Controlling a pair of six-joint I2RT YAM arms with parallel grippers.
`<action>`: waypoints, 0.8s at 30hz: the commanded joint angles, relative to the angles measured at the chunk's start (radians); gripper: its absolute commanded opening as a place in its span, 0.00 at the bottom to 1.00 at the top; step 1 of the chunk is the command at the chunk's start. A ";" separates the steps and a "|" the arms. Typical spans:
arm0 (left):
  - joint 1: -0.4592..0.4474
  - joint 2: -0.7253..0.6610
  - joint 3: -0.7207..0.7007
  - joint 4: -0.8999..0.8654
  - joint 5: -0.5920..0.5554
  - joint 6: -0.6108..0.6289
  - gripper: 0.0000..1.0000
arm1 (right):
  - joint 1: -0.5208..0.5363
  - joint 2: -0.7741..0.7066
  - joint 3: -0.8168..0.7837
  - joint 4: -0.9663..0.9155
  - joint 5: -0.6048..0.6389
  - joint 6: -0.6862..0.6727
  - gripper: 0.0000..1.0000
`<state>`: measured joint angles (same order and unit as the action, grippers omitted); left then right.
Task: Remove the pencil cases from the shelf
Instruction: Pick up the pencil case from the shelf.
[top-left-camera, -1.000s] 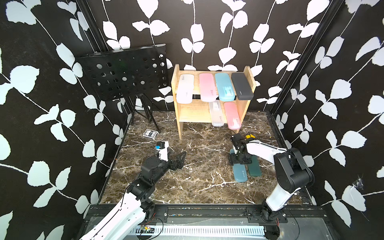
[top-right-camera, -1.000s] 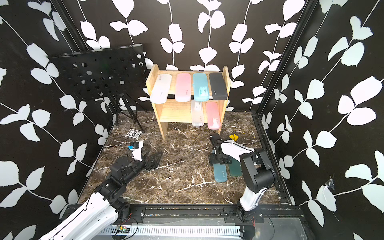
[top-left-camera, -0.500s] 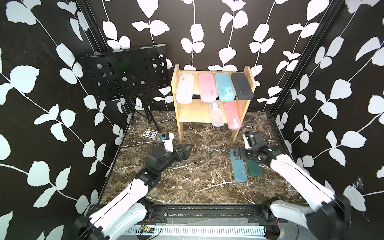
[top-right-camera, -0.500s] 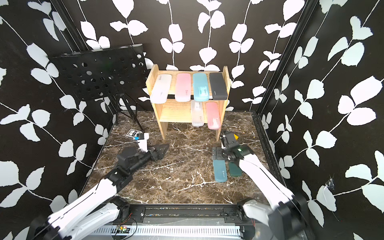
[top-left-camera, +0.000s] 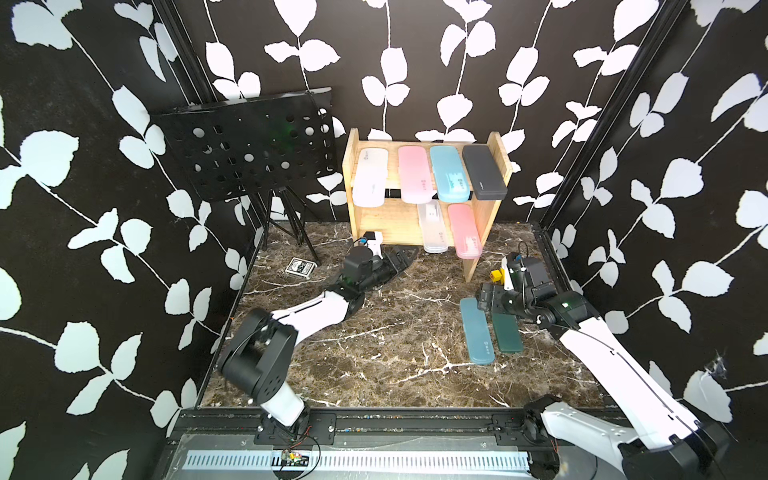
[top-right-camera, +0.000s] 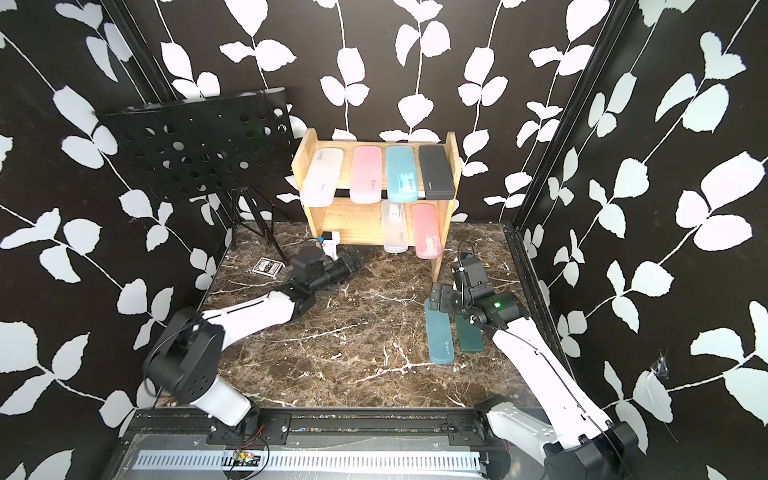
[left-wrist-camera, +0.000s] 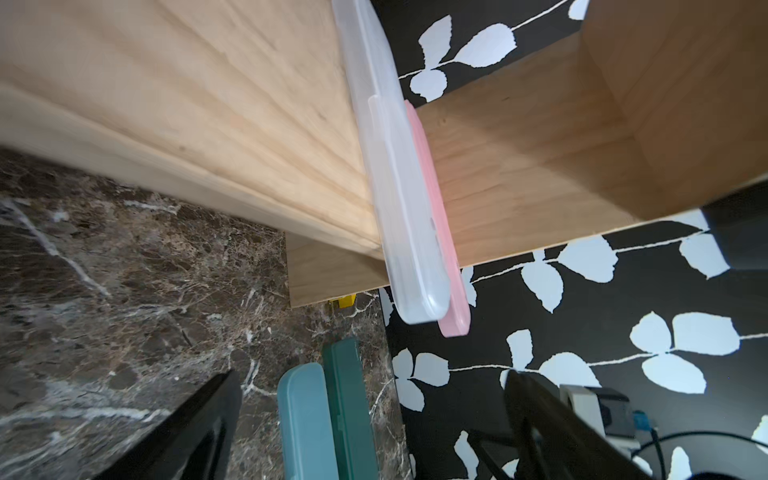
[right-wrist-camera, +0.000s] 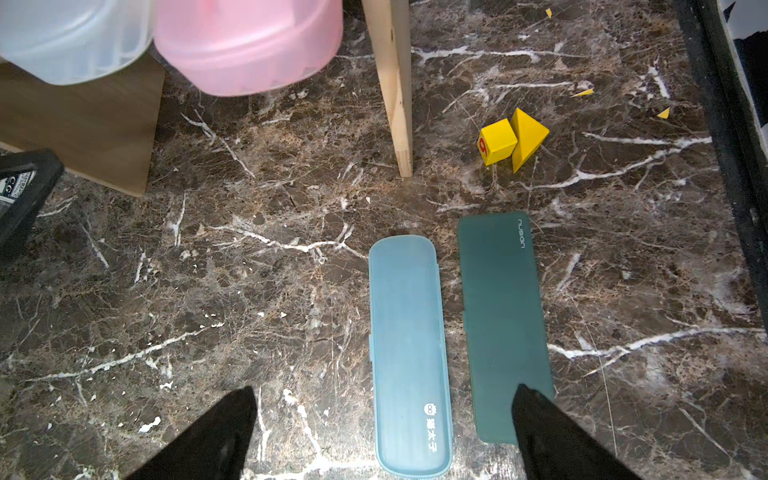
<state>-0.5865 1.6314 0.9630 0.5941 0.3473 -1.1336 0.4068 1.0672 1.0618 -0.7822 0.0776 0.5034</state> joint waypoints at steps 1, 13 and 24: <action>-0.029 0.041 0.082 0.082 -0.021 -0.057 0.94 | -0.001 0.017 0.054 0.002 -0.006 0.008 0.99; -0.090 0.261 0.247 0.149 -0.070 -0.108 0.77 | -0.014 0.050 0.070 0.009 -0.024 -0.024 0.99; -0.091 0.234 0.240 0.090 -0.103 -0.073 0.45 | -0.023 0.045 0.063 0.016 -0.032 -0.032 0.99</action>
<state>-0.6777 1.9015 1.1957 0.7254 0.2691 -1.2293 0.3897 1.1168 1.0912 -0.7826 0.0448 0.4828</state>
